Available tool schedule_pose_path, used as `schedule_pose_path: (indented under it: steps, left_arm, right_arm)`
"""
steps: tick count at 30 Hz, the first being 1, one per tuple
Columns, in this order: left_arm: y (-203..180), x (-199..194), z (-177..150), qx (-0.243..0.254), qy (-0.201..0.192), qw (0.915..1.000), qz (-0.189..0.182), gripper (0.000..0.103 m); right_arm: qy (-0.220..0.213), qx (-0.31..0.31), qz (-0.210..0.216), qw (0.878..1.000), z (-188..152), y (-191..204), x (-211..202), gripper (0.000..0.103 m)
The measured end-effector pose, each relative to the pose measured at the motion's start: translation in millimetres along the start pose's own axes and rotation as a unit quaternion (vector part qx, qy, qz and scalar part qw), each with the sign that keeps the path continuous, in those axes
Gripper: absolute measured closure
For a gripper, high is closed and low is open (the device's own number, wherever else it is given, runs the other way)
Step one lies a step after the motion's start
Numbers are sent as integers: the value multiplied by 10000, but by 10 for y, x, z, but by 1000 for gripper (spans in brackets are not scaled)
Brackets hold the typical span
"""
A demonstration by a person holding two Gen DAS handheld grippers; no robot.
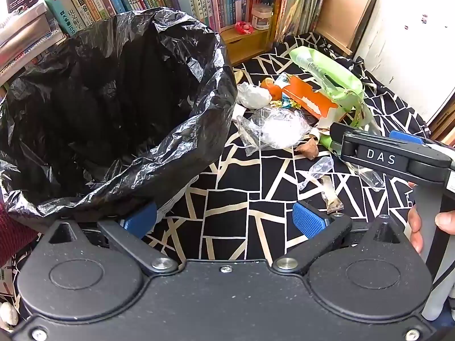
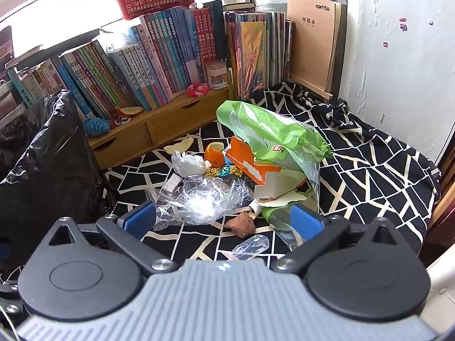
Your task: Collect trash
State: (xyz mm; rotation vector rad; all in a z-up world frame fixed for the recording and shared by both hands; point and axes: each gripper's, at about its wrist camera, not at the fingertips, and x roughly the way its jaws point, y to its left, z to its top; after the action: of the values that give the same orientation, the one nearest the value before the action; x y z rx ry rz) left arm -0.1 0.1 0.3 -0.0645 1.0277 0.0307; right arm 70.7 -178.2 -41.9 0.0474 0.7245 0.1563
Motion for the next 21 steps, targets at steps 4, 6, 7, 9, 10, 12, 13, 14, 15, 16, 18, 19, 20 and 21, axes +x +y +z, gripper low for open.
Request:
schedule_pose_path:
  steps: [4,6,7,9,10,12,13,14,15,16,18,19,20,21]
  left_arm:
    - [-3,-1,0,10,-3,10000,29,1]
    - [-3,0,-1,14,-7,10000,29,1]
    - [-5,-2,-1,13,-4,10000,30,1]
    - [-3,0,-1,14,-6,10000,25,1]
    - [-3,-3,-2,13,-6,10000,27,1]
    - [-4,1,0,15,0,10000,24,1]
    - [-5,-1,-1,17,3,10000,28,1]
    - [-6,-3,-1,16,6,10000,32,1]
    - [-6,-5,-2,12,10,10000,35,1]
    - [-20,-17,-18,11,12,10000,36,1]
    - [-23,-20,-24,12,12,10000,32,1]
    - [-23,-21,-25,13,13,10000,29,1]
    - [-24,-21,-26,13,14,10000,28,1]
    - [-24,-23,-27,13,15,10000,29,1]
  right_arm:
    - [-3,-16,-9,10000,1,6,-2,0]
    - [-1,-24,-7,10000,3,5,-7,0]
    - [0,-24,-5,10000,4,3,-9,0]
    - [3,-38,-24,10000,-2,31,7,0]
    - [3,-38,-27,10000,-2,33,10,0]
    - [4,-36,-29,10000,-2,38,15,0]
    - [7,-37,-31,10000,-3,42,17,0]
    - [7,-41,-34,10000,-3,45,19,0]
    - [9,-49,-25,10000,4,40,26,0]
    - [8,-55,-21,10000,1,45,29,0]
    - [8,-60,-21,10000,-11,37,9,0]
    - [8,-61,-29,10000,-8,42,11,0]
    - [7,-62,-31,10000,-11,51,17,0]
    - [7,-63,-31,10000,-11,50,17,0]
